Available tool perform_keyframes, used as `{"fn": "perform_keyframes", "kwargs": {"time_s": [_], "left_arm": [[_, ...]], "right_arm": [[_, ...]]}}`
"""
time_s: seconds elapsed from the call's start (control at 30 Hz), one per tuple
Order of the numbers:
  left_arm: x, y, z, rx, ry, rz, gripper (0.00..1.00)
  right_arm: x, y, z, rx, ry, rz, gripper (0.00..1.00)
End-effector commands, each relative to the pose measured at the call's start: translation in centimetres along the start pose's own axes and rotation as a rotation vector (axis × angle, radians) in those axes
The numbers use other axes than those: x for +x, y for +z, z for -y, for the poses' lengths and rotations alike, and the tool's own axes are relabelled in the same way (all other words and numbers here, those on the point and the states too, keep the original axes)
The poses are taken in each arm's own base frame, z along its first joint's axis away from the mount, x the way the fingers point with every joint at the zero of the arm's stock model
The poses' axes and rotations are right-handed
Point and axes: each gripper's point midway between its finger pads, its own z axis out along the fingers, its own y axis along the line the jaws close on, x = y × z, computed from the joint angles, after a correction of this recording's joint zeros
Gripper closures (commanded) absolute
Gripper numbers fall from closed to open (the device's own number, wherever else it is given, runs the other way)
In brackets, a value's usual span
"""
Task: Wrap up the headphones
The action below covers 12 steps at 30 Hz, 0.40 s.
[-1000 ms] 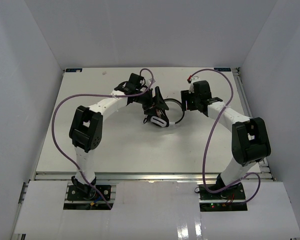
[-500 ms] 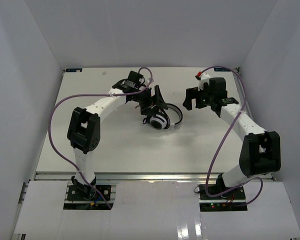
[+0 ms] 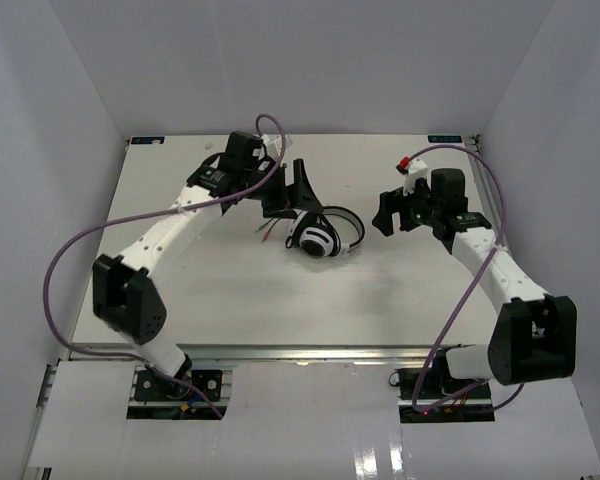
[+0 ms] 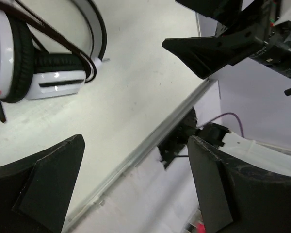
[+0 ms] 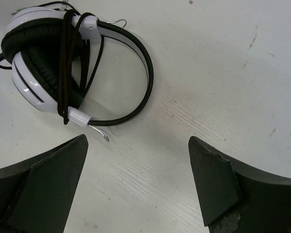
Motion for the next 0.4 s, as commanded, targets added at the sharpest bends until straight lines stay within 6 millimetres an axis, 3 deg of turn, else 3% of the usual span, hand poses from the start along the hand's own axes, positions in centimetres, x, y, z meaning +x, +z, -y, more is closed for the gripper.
{"fn": "perform_keyframes", "kwargs": {"time_s": [0.0,0.03,0.07,0.17,0.23,0.3,0.37], "left_arm": [[-0.1,-6.6,0.4,-0.083,0.301,0.255,0.02],[-0.4,-8.8,1.1,-0.09,0.358,0.364,0.02],[1.5,-10.0,0.0,-0.109,0.386,0.41,0.02],[4.0,-12.9,-0.2,-0.025,0.489,0.642,0.02],[6.6,-12.8,-2.3,-0.005,0.46,0.686,0.02],[7.6,-14.3,-2.4,0.013,0.453,0.765,0.02],[8.6,-14.0,-3.9,-0.01,0.409,0.766,0.02]], "right_arm": [[-2.6,-3.7,0.9,0.131,-0.036,0.117,0.1],[-3.0,-4.6,1.7,0.197,-0.015,0.141,0.1],[-2.8,-5.1,2.4,0.253,-0.001,0.144,0.1],[-3.2,-7.4,3.0,0.343,-0.017,0.2,0.1],[-3.2,-8.2,2.8,0.351,-0.044,0.229,0.1],[-3.6,-8.9,2.2,0.34,-0.069,0.266,0.1],[-3.7,-9.2,1.7,0.323,-0.074,0.283,0.1]]}}
